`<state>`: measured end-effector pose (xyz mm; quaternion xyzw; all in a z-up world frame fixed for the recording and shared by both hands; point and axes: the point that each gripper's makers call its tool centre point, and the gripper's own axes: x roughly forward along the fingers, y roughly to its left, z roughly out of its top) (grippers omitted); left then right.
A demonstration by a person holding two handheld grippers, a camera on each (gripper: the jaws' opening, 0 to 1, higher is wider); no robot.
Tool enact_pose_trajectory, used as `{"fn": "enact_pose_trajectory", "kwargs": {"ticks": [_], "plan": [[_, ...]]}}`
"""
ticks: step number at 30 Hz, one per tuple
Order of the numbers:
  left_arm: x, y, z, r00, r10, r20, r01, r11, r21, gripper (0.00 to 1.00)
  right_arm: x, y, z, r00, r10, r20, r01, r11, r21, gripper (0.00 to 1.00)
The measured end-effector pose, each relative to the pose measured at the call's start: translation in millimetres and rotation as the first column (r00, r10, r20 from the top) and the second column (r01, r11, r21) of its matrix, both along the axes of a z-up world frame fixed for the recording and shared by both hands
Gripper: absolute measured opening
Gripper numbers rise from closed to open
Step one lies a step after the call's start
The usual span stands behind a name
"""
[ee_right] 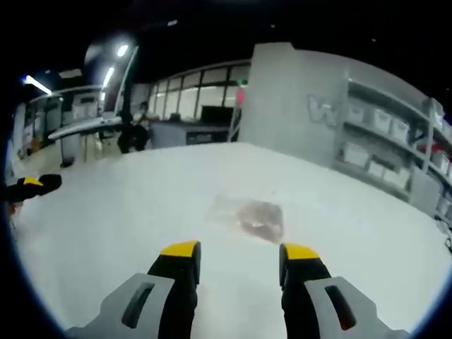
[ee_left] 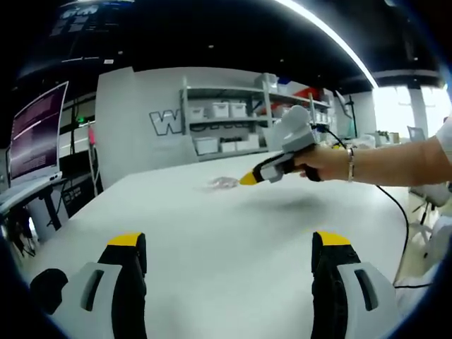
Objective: Open the resealable bag by pulling the two sides of the seal apart until the entire bag opening is separated and visibly accessible.
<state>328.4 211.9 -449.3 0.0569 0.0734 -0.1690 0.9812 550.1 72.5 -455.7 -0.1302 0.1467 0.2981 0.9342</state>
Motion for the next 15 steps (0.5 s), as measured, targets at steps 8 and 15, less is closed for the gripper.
{"fn": "enact_pose_trajectory", "kwargs": {"ticks": [8,15], "plan": [[1.7,0.7,4.2,1.000,-0.003,0.003,0.003,1.000,0.010,0.95,4.0,3.8,2.8,1.000,-0.002,0.001,0.002,1.000,0.009,0.44],[2.2,1.6,7.4,1.000,-0.003,0.008,0.003,1.000,0.013,0.95,7.4,9.4,1.1,1.000,0.006,-0.003,-0.006,1.000,-0.008,0.44]]}}
